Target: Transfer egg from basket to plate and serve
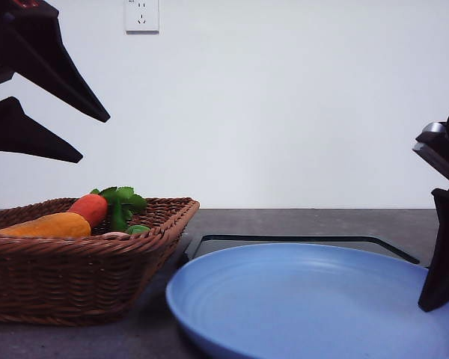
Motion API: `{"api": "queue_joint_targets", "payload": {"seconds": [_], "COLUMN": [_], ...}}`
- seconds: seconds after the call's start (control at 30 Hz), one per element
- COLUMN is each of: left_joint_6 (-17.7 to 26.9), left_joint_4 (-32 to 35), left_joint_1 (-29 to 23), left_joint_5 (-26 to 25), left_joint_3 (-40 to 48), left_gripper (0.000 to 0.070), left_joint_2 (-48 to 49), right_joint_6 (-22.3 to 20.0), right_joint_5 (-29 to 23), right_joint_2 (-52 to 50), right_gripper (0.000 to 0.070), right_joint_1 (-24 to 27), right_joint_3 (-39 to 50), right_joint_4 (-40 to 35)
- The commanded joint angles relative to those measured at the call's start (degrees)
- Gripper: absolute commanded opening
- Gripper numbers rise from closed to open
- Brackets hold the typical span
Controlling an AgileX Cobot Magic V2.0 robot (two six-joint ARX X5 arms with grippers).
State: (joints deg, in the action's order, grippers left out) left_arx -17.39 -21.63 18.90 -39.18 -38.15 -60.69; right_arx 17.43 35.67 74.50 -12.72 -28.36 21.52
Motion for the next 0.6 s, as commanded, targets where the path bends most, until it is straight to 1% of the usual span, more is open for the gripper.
{"api": "queue_joint_targets", "payload": {"seconds": [0.0,0.1,0.17,0.23,0.4,0.53,0.57], "left_joint_6": [-0.6,-2.5,-3.3,-4.4,-5.0,-5.1,-5.2], "left_joint_4": [0.4,0.4,0.3,0.0,-0.3,-1.4,-1.6], "left_joint_1": [0.3,0.5,0.9,1.5,4.0,5.9,6.4], "left_joint_5": [-0.2,-0.1,0.5,2.7,8.7,12.9,13.2], "left_joint_3": [-0.9,-0.9,-0.9,-0.9,-1.0,-1.9,-2.2], "left_gripper": [0.0337,0.0422,0.0455,0.0463,0.0463,0.046,0.046], "left_joint_2": [-0.5,-0.5,-0.5,-0.5,-1.5,-4.3,-5.3], "right_joint_6": [0.2,0.4,1.0,1.6,1.8,1.8,1.9], "right_joint_5": [-0.1,-0.1,-0.3,-1.2,-6.4,-9.7,-10.5], "right_joint_2": [0.2,-1.7,-3.9,-6.5,-14.5,-20.3,-21.5], "right_gripper": [0.0,0.0,0.0,0.0,0.0,0.0,0.0], "right_joint_1": [-0.1,-0.1,-0.1,-0.1,1.2,2.8,3.1], "right_joint_3": [-0.8,-0.8,-0.8,-0.8,-0.9,-1.0,-1.0], "right_joint_4": [-0.2,0.1,0.7,1.6,5.5,6.8,6.8]}}
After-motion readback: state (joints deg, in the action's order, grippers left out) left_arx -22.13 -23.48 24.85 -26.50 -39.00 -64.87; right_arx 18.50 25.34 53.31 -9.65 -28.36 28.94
